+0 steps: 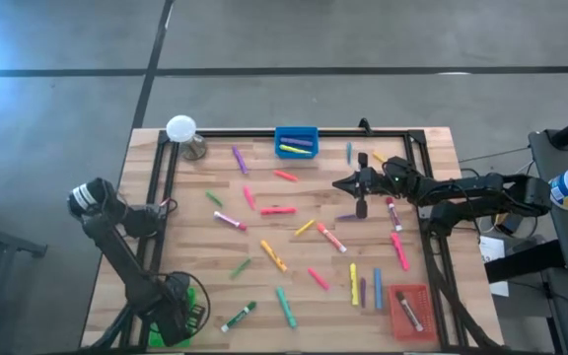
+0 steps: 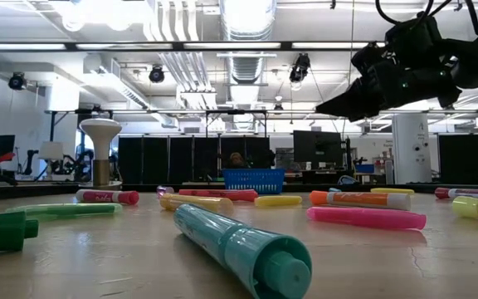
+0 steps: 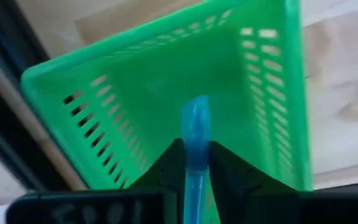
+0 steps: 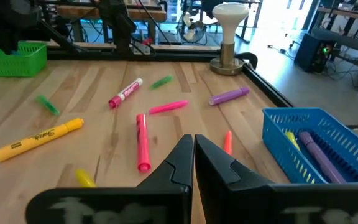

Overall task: Pick & Place Markers
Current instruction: Put the left blue pen into the green bin, then put the pink marker into the orange bin

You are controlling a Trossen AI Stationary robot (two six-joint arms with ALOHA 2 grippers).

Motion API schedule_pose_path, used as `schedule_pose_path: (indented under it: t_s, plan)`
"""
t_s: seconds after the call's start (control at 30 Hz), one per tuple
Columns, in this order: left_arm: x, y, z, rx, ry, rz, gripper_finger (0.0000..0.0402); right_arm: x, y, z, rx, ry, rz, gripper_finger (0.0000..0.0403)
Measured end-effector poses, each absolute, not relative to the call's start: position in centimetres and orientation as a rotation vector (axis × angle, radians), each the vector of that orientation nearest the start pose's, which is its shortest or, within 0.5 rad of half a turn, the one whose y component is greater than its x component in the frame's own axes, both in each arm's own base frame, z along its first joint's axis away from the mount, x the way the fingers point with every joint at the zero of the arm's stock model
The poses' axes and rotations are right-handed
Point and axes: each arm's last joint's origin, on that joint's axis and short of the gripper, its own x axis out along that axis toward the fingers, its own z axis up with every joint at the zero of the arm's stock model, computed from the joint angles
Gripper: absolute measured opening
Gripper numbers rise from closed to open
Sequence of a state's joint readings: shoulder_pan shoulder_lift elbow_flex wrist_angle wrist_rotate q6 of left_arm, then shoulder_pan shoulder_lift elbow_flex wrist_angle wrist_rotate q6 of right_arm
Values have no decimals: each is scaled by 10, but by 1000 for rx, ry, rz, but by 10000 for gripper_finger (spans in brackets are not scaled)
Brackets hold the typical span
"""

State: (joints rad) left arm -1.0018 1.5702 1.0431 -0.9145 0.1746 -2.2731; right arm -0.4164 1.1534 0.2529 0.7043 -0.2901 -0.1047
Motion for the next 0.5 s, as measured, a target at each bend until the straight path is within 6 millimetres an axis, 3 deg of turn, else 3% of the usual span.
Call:
schedule_pose_path:
  t_s: [0.1,0.27,0.5]
  plan:
    - [142,-228,205,-1074,1531,903,75,192,-76,173,-44,174,-117,8]
    - [141,-218,209,-1014,1376,915,83,192,-76,173,-62,176,-116,8]
    - [144,-218,221,-964,1443,789,84,192,-76,174,-102,172,-113,8]
